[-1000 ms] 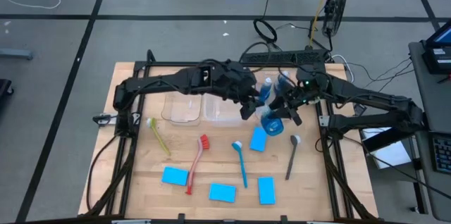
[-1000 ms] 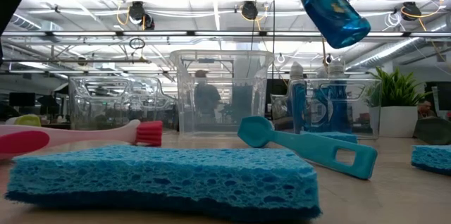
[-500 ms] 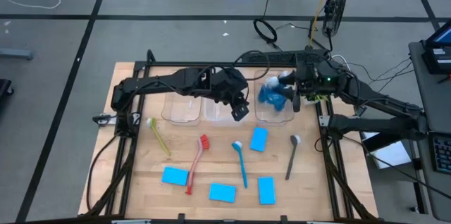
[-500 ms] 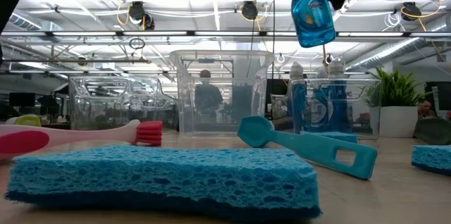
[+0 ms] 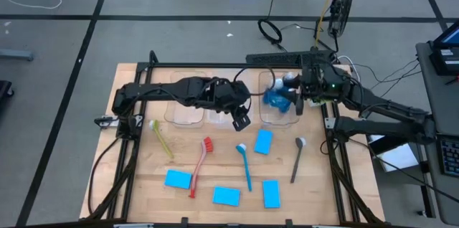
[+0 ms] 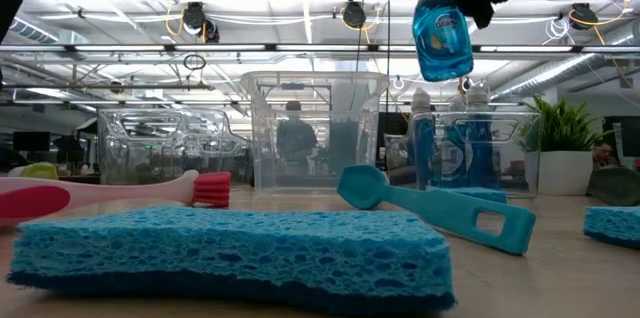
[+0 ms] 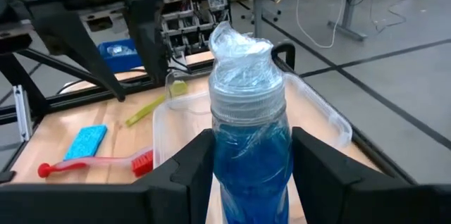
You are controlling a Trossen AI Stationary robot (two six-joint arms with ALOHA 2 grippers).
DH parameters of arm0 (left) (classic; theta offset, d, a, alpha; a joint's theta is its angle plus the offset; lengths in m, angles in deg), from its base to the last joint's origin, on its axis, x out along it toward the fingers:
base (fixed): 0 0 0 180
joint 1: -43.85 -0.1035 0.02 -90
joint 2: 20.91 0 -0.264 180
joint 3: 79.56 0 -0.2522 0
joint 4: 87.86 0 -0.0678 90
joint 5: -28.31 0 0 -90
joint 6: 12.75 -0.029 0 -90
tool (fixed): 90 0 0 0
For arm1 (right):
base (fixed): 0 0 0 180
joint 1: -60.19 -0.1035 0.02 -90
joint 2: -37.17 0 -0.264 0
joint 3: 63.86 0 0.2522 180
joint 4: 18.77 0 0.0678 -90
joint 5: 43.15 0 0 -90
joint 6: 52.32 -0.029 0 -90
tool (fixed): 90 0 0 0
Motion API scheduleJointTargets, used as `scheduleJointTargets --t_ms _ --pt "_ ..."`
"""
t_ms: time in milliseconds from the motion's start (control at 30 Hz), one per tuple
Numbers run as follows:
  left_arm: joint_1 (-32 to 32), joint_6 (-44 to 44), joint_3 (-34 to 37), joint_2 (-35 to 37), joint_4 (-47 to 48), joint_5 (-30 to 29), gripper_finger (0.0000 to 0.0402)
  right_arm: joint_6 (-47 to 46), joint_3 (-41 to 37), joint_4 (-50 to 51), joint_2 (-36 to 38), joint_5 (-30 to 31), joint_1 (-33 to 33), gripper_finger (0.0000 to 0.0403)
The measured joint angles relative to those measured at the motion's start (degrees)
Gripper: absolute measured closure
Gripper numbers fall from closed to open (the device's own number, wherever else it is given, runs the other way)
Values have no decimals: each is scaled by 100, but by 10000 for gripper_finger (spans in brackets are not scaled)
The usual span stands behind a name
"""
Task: Pick & Place Kitchen Sink Supplies
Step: Put the blue dishwashing liquid bottle into the right transparent bin
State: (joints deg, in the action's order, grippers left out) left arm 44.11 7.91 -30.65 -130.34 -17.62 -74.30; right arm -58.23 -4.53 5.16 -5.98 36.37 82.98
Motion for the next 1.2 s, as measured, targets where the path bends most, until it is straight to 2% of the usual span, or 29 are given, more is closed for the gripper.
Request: scheduleJointTargets --t_ms 433,533,733,1000,1133,1200 --pt "65 46 598 12 -413 -104 208 -607 -1543 -1545 583 13 -9 253" --pt "65 75 943 218 -600 -164 200 -713 -1863 -1730 628 121 -22 253" --pt "52 278 2384 1336 -1847 -299 193 -682 -2297 -1949 653 433 -135 253" --pt "162 438 4401 2871 -3611 -361 208 -824 -2792 -2607 626 891 -153 250" --pt "178 584 5108 3407 -4086 -423 217 -963 -3144 -2999 607 891 -153 254" --pt "174 710 5352 3669 -4036 -475 221 -1081 -3276 -3233 613 894 -157 254"
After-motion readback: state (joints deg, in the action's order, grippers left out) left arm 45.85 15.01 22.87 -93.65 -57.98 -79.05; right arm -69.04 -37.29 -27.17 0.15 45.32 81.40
